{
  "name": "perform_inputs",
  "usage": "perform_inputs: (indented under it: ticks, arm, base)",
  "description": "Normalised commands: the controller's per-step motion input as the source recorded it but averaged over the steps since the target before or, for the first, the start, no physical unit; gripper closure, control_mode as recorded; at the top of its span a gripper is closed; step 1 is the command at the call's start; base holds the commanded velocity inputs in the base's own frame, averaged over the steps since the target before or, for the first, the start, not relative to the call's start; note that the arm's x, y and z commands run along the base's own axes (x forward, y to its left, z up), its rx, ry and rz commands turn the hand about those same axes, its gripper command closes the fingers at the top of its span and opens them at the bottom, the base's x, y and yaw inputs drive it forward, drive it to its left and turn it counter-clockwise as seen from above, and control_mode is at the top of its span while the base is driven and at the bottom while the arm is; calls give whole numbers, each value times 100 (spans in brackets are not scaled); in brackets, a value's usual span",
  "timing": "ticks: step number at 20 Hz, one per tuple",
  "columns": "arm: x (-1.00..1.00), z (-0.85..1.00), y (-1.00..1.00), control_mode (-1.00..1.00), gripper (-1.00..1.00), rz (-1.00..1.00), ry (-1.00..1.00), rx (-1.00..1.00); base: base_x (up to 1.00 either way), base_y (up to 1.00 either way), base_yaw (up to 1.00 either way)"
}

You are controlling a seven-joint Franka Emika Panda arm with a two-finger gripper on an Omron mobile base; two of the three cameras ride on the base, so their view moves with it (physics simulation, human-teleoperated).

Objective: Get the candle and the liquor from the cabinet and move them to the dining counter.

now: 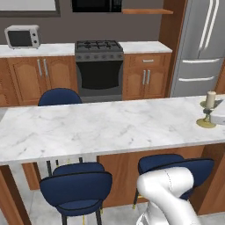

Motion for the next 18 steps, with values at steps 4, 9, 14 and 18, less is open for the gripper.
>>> perform_inputs:
  ticks: [4,9,14,18]
  arm:
    - [66,-60,-77,-100,100,55,0,6]
    - [89,-61,-41,-100,100,45,0,3]
    - [100,-41,-3,-100,100,30,8,5]
    - [82,-20,0,-100,100,17,16,5]
  base:
    - [0,0,0]
    - [0,0,0]
    - [0,0,0]
    - [0,0,0]
